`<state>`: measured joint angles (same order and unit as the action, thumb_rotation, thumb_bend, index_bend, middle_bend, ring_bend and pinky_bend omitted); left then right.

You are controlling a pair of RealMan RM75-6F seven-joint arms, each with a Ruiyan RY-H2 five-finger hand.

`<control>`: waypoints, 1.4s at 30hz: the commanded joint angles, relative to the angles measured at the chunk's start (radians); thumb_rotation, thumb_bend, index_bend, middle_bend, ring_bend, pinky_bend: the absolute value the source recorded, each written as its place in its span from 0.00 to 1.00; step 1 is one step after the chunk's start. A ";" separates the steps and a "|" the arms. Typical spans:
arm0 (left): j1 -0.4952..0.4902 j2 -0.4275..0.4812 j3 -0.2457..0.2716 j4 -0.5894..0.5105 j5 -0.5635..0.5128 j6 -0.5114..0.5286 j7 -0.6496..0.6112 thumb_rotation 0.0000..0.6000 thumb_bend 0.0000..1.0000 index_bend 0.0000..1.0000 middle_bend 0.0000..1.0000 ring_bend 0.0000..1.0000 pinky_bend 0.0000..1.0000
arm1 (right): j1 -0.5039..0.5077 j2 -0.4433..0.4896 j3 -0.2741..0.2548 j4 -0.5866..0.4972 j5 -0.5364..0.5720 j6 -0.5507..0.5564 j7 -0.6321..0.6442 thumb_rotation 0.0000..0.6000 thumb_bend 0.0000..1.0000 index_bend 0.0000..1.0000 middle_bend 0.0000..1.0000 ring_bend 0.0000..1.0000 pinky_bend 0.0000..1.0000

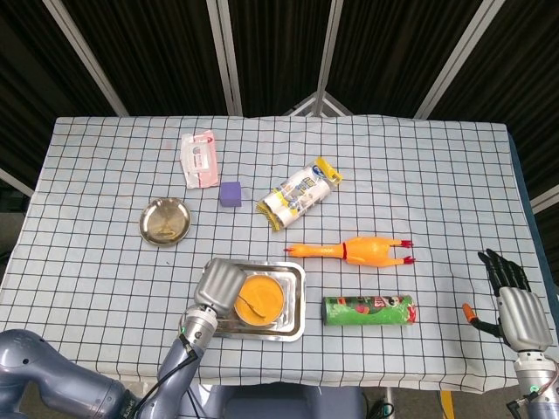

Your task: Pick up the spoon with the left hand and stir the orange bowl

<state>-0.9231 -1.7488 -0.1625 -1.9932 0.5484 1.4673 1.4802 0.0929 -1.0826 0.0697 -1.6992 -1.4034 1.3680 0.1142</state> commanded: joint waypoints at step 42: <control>-0.080 -0.049 -0.016 0.129 0.001 0.056 -0.026 1.00 0.99 0.79 0.99 0.88 0.91 | 0.003 0.006 0.002 -0.012 0.015 -0.016 0.018 1.00 0.37 0.00 0.00 0.00 0.00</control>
<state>-0.9981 -1.8043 -0.1877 -1.8624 0.5390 1.5252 1.4449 0.0954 -1.0766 0.0717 -1.7111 -1.3889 1.3524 0.1318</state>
